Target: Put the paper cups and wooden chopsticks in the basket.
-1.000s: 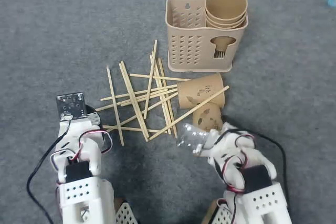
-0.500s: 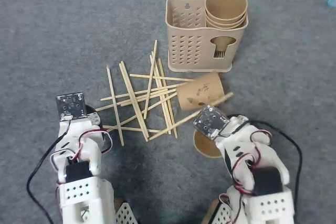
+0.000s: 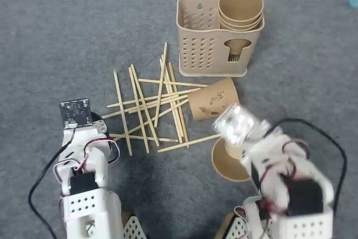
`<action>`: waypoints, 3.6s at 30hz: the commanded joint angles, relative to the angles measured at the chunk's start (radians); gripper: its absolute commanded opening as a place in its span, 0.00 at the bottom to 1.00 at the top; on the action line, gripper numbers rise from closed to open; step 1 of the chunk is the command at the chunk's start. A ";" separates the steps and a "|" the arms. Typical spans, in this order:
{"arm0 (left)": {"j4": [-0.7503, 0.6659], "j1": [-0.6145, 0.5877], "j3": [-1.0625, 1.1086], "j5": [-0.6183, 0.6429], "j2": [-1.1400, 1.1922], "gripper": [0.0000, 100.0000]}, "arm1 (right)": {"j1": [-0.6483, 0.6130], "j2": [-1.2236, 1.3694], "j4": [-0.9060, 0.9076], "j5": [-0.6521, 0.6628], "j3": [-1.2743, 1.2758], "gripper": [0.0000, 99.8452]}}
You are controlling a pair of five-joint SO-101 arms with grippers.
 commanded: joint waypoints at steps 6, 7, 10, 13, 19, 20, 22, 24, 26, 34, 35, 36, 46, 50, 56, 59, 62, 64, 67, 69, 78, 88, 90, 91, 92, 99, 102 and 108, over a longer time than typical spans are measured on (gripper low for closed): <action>-0.023 -0.006 -0.005 -0.014 -0.017 0.01 | 0.139 0.538 0.101 -0.215 -0.427 0.01; -0.023 -0.006 -0.005 -0.014 -0.017 0.01 | 0.147 0.590 0.110 -0.255 -0.474 0.01; -0.023 -0.006 -0.005 -0.014 -0.017 0.01 | 0.162 0.742 0.156 -0.371 -0.632 0.01; -0.023 -0.006 -0.005 -0.014 -0.017 0.01 | 0.180 0.875 0.203 -0.470 -0.815 0.01; -0.023 -0.006 -0.005 -0.014 -0.017 0.01 | 0.209 1.095 0.254 -0.594 -1.254 0.01; -0.023 -0.006 -0.005 -0.014 -0.017 0.01 | 0.211 1.122 0.254 -0.606 -1.323 0.01; -0.023 -0.006 -0.005 -0.014 -0.017 0.01 | 0.209 1.171 0.254 -0.615 -1.453 0.01; -0.023 -0.006 -0.005 -0.014 -0.017 0.01 | 0.206 1.218 0.252 -0.618 -1.590 0.01; -0.023 -0.008 -0.005 -0.014 -0.017 0.01 | 0.205 1.256 0.251 -0.620 -1.725 0.01; -0.025 -0.006 -0.005 -0.014 -0.017 0.01 | 0.193 1.392 0.128 -0.713 -2.048 0.01; -0.025 -0.005 -0.005 -0.014 -0.017 0.01 | 0.177 1.406 0.102 -0.713 -2.045 0.01; -0.025 -0.005 -0.005 -0.014 -0.017 0.01 | 0.166 1.420 0.079 -0.713 -2.041 0.01; -0.026 -0.003 -0.005 -0.014 -0.017 0.01 | 0.093 1.563 -0.068 -0.713 -2.008 0.01; -0.028 -0.003 -0.005 -0.014 -0.017 0.01 | 0.093 1.623 -0.030 -0.712 -2.008 0.01; -0.028 -0.002 -0.005 -0.014 -0.017 0.01 | 0.099 1.661 0.041 -0.710 -2.008 0.01; -0.028 -0.002 -0.005 -0.014 -0.017 0.01 | 0.093 1.676 0.033 -0.707 -1.999 0.01; -0.028 -0.002 -0.005 -0.014 -0.017 0.01 | 0.093 1.702 -0.005 -0.710 -1.996 0.10; -0.028 -0.002 -0.005 -0.014 -0.017 0.01 | 0.096 1.709 -0.042 -0.713 -1.996 0.19; -0.028 -0.002 -0.005 -0.014 -0.017 0.01 | 0.101 1.704 -0.091 -0.713 -2.008 0.27; -0.028 -0.002 -0.005 -0.014 -0.017 0.01 | 0.101 1.687 -0.093 -0.715 -2.055 0.27; -0.028 -0.002 -0.005 -0.014 -0.017 0.01 | 0.084 1.616 0.136 -0.733 -2.262 0.17; -0.028 -0.003 -0.005 -0.014 -0.017 0.01 | 0.064 1.736 0.257 -0.767 -2.452 0.01; -0.028 -0.003 -0.005 -0.014 -0.017 0.01 | 0.065 1.735 0.259 -0.767 -2.449 0.01; -0.028 -0.003 -0.005 -0.014 -0.017 0.01 | 0.067 1.735 0.260 -0.767 -2.449 0.01; -0.028 -0.003 -0.005 -0.014 -0.017 0.01 | 0.068 1.733 0.262 -0.767 -2.449 0.01; -0.028 -0.003 -0.005 -0.014 -0.017 0.01 | 0.067 1.699 0.268 -0.760 -2.432 0.01; -0.028 -0.003 -0.005 -0.014 -0.017 0.01 | 0.070 1.638 0.268 -0.758 -2.317 0.01; -0.029 -0.002 -0.005 -0.014 -0.017 0.01 | 0.031 1.406 0.252 -0.761 -1.930 0.01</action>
